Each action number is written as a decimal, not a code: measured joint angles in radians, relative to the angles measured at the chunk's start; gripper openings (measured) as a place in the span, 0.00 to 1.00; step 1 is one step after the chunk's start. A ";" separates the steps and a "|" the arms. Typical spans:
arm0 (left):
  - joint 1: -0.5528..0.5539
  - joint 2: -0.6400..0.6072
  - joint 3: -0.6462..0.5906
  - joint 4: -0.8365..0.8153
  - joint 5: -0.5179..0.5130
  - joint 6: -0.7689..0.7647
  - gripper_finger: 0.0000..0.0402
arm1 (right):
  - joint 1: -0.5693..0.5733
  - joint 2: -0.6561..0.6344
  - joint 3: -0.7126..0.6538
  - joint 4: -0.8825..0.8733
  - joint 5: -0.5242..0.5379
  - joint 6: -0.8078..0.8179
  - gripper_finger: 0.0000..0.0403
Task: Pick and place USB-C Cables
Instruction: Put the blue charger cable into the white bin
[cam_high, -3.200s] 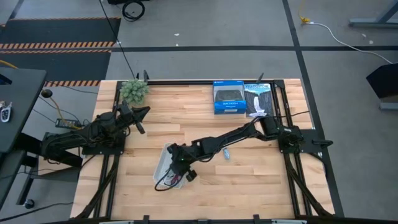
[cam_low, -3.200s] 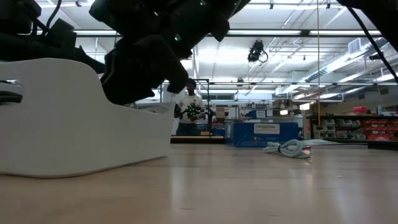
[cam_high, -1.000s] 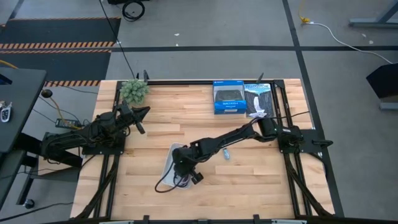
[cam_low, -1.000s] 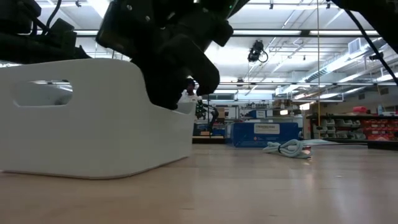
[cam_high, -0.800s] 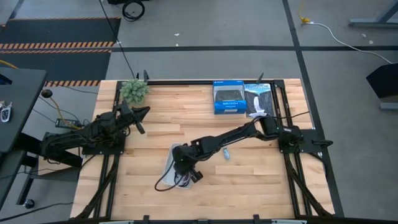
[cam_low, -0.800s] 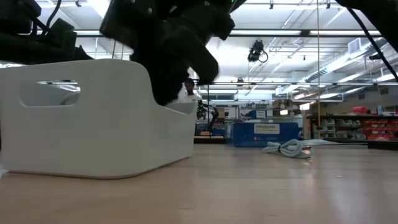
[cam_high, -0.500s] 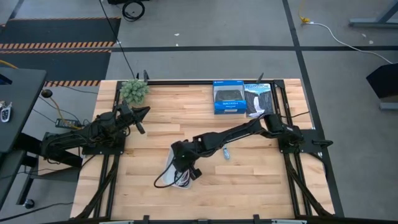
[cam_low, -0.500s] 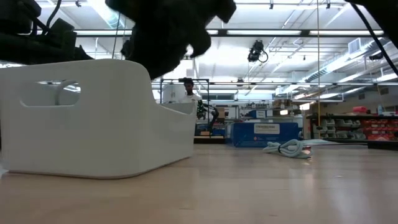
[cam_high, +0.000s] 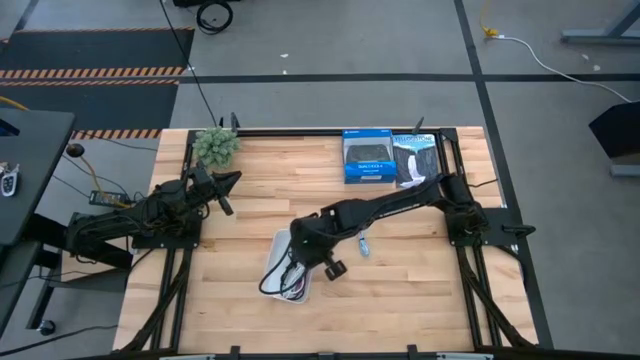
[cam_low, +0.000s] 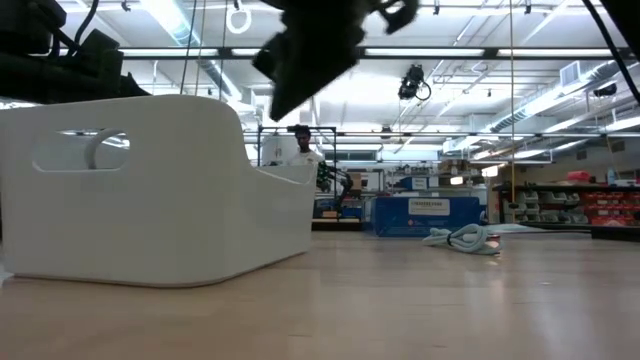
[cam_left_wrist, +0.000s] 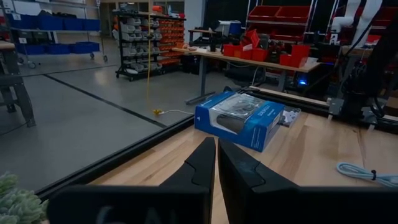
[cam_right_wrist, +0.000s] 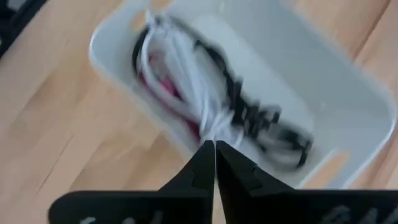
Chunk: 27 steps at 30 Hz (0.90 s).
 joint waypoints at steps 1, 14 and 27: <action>0.000 0.000 0.000 0.000 0.000 0.000 0.06 | -0.002 -0.006 0.000 -0.030 0.000 0.013 0.07; 0.000 0.000 0.000 0.000 0.000 0.000 0.06 | -0.079 -0.012 -0.102 -0.262 -0.090 0.153 0.31; 0.000 0.000 0.000 0.000 0.000 0.000 0.06 | -0.132 -0.094 -0.260 -0.312 -0.078 0.180 0.35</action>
